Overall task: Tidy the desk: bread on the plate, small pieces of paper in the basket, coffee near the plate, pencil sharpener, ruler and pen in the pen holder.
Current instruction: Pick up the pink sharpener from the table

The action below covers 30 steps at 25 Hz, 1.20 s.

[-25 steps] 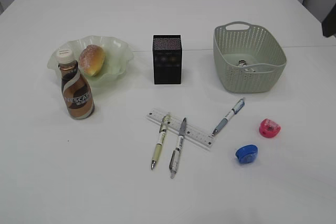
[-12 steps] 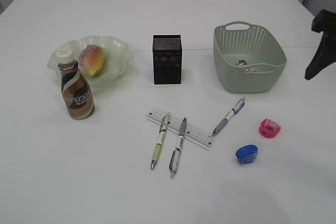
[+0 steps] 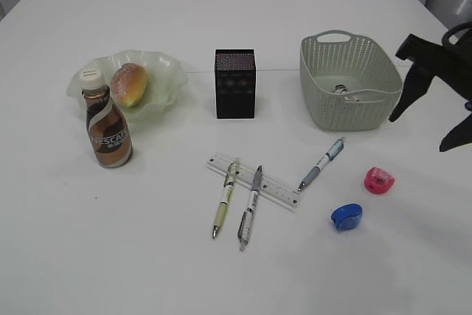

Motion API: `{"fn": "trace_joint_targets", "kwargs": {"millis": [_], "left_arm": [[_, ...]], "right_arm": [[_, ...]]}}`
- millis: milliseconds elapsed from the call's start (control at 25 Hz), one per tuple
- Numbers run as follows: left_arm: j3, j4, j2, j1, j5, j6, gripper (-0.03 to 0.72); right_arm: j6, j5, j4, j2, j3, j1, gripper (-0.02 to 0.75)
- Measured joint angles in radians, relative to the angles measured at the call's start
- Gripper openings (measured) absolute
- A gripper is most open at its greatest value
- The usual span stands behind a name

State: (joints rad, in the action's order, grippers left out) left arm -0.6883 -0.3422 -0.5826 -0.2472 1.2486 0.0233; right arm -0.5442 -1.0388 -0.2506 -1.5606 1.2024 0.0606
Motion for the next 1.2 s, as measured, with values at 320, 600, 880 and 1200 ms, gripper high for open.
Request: {"fn": "trace_joint_targets", "kwargs": {"millis": [320,600,880,1200], "left_arm": [[0.000,0.000,0.000,0.000,0.000,0.000,0.261],[0.000,-0.002,0.000,0.000,0.000,0.000,0.261],[0.000,-0.052,0.000,0.000,0.000,0.000,0.260],[0.000,-0.096,0.000,-0.024,0.000,0.000,0.260]], "right_arm": [[-0.041,0.103,-0.006,-0.112,0.000,0.000,0.554],[-0.043,0.184,-0.008,-0.213,0.000,0.000,0.554],[-0.062,0.229,-0.008,-0.314,0.000,0.000,0.554],[-0.099,0.299,0.004,-0.372,0.002,0.000,0.554]]}}
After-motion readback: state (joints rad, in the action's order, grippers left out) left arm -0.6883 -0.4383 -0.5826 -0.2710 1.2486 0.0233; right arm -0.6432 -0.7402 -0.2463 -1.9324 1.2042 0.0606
